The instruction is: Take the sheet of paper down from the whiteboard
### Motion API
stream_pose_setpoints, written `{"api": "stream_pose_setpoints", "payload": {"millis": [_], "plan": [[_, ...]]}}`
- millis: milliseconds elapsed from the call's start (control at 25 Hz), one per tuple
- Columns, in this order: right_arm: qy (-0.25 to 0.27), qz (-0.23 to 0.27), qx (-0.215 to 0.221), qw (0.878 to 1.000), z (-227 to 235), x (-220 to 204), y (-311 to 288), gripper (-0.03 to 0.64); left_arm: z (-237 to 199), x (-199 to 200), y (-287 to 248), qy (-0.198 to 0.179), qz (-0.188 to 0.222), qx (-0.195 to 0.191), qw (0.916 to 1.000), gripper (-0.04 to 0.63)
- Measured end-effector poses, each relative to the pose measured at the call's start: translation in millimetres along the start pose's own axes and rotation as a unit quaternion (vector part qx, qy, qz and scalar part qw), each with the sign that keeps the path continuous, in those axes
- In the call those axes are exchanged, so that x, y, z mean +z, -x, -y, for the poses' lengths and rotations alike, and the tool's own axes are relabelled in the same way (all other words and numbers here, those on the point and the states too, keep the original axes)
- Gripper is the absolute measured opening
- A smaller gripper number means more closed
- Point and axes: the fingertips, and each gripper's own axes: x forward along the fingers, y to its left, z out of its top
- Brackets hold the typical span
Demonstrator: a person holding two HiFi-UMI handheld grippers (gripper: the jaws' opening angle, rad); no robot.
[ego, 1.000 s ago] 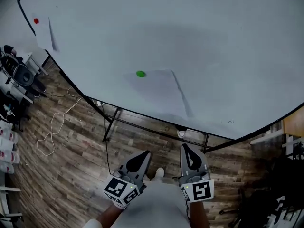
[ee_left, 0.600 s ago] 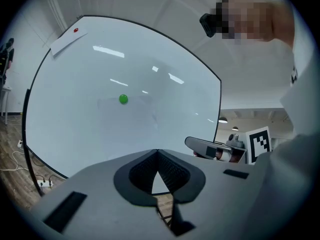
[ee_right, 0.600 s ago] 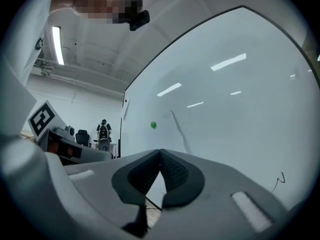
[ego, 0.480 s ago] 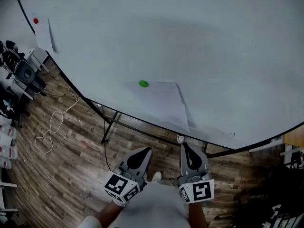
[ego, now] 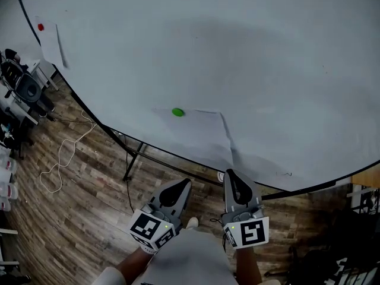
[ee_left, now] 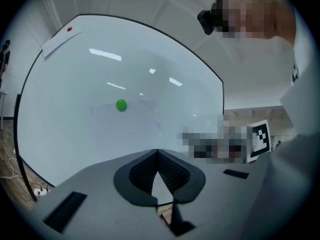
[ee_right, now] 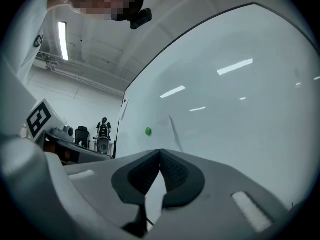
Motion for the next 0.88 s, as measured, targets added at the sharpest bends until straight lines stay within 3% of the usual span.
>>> {"api": "stream_pose_setpoints", "payload": {"millis": [280,360,880], "plan": [[0.031,0.007,-0.001,0.999,9,14,-25,0.011,-3,-1,-13,0.001,-0.001,-0.016,0.9999,0.006],[0.033,0.001,-0.001,0.999,12,14,-32,0.138,-4,0,-15,0.001,-0.004,-0.016,0.9999,0.006],[0.058,-0.063,-0.026,0.996,40,-2,-70,0.138,-30,20,-28,0.005,0.003,-0.007,1.0,0.006]]}}
